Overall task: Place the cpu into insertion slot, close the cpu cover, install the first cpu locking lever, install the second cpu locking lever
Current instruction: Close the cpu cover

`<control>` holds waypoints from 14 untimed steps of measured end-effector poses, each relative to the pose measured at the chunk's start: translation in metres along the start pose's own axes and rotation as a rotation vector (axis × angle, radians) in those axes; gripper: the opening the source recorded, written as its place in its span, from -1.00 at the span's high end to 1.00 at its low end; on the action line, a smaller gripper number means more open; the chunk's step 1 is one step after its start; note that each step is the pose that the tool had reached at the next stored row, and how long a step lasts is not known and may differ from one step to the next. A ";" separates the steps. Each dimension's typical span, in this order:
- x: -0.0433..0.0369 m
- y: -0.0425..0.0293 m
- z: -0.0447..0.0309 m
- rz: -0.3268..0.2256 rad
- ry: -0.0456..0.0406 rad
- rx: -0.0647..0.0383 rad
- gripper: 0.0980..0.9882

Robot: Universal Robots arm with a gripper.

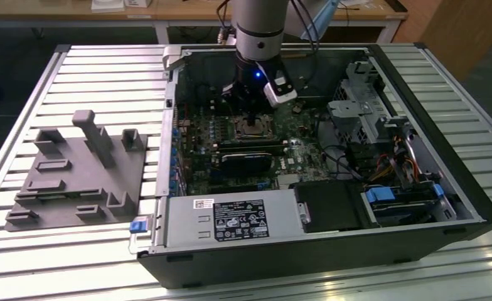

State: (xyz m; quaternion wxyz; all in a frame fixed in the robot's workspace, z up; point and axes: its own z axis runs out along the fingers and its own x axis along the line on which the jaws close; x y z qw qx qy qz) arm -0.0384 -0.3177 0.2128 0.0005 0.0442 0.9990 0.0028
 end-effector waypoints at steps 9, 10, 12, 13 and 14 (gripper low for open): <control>0.0030 -0.0004 0.0007 -0.001 -0.0001 0.000 0.98; 0.0043 -0.0006 0.0009 -0.001 0.0000 0.000 0.98; 0.0072 -0.0011 0.0017 -0.001 -0.0001 0.000 0.98; 0.0087 -0.0013 0.0021 -0.001 -0.0001 0.000 0.98; 0.0100 -0.0015 0.0025 -0.001 -0.0001 0.000 0.98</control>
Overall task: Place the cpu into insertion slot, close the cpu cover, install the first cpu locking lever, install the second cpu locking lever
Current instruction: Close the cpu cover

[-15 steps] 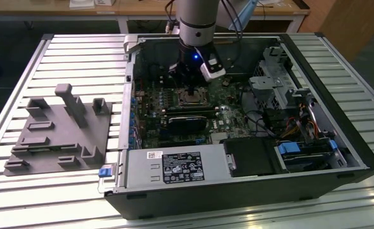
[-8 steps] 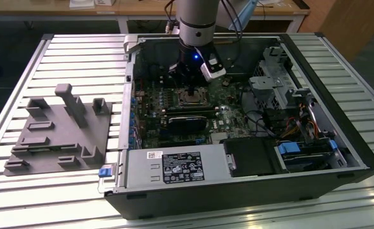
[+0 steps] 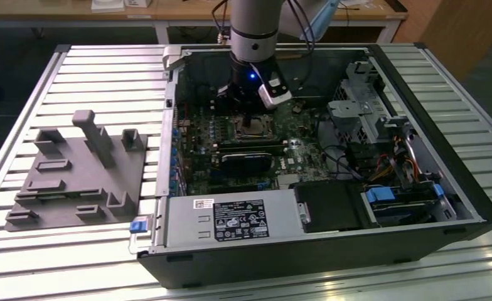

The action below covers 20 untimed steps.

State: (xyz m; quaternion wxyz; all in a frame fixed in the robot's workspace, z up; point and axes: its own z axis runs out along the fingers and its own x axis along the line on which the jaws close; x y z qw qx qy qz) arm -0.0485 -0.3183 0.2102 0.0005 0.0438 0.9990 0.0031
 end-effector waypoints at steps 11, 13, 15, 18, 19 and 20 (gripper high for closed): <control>0.0113 -0.0016 0.0063 0.000 0.0018 -0.020 0.98; 0.0129 -0.0017 0.0069 0.000 0.0018 -0.022 0.98; 0.0139 -0.0018 0.0076 0.000 0.0020 -0.022 0.98; 0.0140 -0.0020 0.0097 0.000 0.0021 -0.022 0.98; 0.0141 -0.0020 0.0103 0.000 0.0022 -0.022 0.98; 0.0142 -0.0021 0.0106 0.000 0.0024 -0.022 0.98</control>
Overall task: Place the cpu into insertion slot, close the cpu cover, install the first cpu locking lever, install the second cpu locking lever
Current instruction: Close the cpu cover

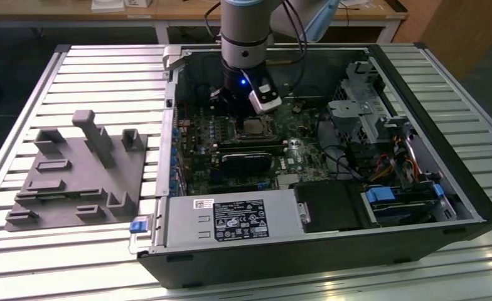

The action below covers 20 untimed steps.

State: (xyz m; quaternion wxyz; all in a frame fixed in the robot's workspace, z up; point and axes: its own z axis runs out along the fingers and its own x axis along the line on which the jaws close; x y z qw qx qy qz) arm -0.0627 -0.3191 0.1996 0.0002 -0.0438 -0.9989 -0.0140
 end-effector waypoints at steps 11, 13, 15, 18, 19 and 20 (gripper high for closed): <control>-0.0019 0.0002 0.0006 0.000 -0.0002 -0.001 0.98; -0.0026 0.0003 0.0006 0.000 0.0002 -0.001 0.98; -0.0035 0.0004 0.0006 0.000 0.0010 0.000 0.98; -0.0049 0.0006 0.0007 0.000 0.0025 -0.001 0.98; -0.0054 0.0006 0.0007 0.000 0.0033 0.000 0.98; -0.0058 0.0006 0.0007 0.000 0.0039 0.000 0.98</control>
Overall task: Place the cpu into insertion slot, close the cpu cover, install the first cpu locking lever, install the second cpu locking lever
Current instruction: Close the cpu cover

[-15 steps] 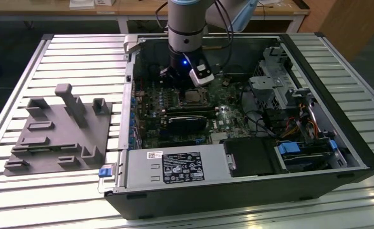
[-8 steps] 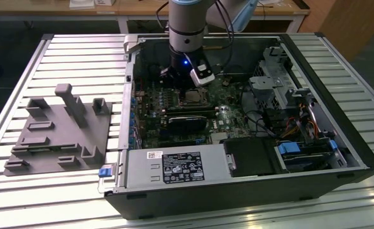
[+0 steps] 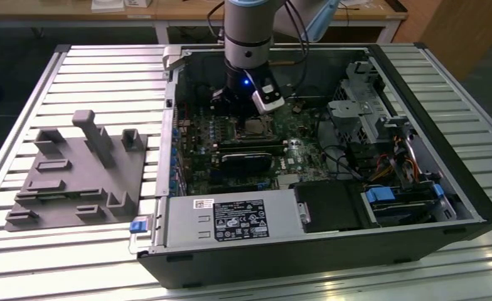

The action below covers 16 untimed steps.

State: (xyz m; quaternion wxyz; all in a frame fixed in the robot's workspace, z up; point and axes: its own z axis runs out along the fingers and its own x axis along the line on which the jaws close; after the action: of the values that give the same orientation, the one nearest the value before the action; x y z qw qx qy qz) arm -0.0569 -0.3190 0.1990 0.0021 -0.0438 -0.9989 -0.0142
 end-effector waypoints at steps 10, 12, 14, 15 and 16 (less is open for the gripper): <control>-0.0004 0.0002 -0.0052 0.000 0.0003 0.000 0.98; -0.0003 0.0003 -0.0082 0.000 0.0003 0.000 0.98; -0.0003 0.0004 -0.0124 0.000 0.0004 0.000 0.98; -0.0003 0.0004 -0.0145 0.000 0.0003 0.000 0.98; -0.0003 0.0005 -0.0168 0.000 0.0003 0.000 0.98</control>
State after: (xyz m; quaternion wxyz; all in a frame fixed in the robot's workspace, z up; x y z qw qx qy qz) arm -0.0565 -0.3190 0.2157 0.0022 -0.0438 -0.9989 -0.0142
